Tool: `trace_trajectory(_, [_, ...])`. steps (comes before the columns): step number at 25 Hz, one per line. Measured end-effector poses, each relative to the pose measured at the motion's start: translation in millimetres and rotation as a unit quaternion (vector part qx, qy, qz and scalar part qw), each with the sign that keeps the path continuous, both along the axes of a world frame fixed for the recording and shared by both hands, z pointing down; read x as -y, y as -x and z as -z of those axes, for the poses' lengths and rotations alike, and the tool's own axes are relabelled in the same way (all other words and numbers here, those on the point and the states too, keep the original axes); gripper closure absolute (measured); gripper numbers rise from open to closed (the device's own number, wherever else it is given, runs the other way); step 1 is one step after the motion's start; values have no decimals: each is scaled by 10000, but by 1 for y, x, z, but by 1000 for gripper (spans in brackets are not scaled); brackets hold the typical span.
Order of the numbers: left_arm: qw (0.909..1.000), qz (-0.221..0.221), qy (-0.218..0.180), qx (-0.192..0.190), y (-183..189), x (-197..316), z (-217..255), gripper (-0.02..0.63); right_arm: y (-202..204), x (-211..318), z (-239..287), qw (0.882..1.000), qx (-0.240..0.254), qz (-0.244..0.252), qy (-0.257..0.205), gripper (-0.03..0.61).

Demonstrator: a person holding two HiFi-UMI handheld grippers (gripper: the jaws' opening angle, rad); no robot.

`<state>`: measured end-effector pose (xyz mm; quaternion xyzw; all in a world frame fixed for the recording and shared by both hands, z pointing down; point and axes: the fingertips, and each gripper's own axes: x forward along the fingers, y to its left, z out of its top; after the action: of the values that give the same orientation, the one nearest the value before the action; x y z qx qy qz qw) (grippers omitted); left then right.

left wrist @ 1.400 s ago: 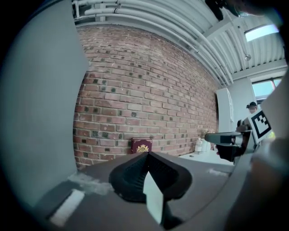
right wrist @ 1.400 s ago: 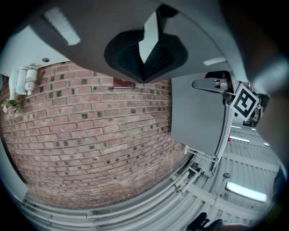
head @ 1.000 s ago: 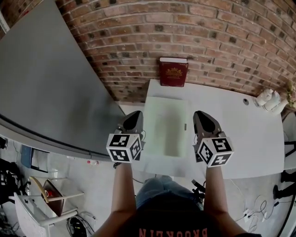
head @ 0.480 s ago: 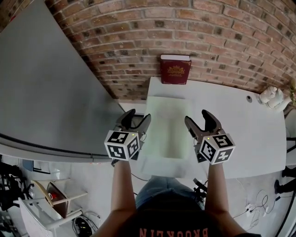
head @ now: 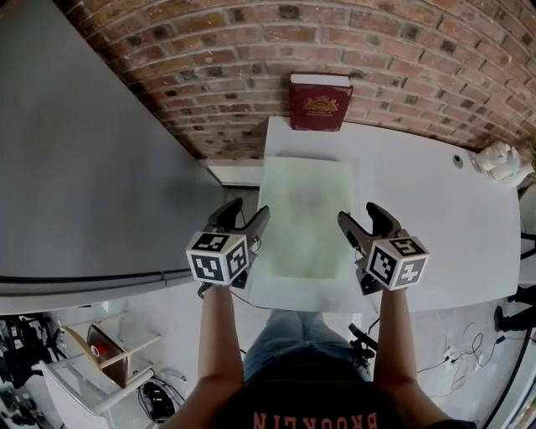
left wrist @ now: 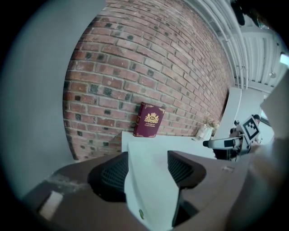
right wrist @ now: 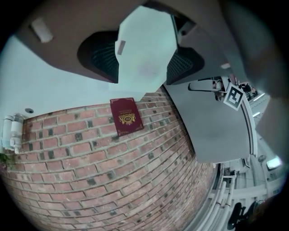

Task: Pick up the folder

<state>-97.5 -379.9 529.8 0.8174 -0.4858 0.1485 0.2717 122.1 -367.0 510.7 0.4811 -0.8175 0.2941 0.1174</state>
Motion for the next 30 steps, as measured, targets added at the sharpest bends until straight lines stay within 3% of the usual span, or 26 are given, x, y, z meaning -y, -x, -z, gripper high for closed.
trace_trajectory(9, [9960,-145,859,-176,4,-9,-58,333,-1,-12,-58,9960,157,-37,882,253])
trace_trajectory(16, [9856,-205,1457,-836,0,-21,-92,333,2,-21,-95,9888,440,-51,1425,255])
trace_trajectory(21, [9802,-304,1655,-1042,-8,-25,-108,333,2,-24,-113,9846,605,-132,1634,262])
trace_trajectory(26, [9683,-221,1814,-1703,-10,-26,-115,333,1,-28,-129,9816,596,-144,1810,272])
trace_trajectory(30, [9543,-168,1946,-2263,-11,-28,-120,333,3,-28,-132,9784,909,-213,1846,272])
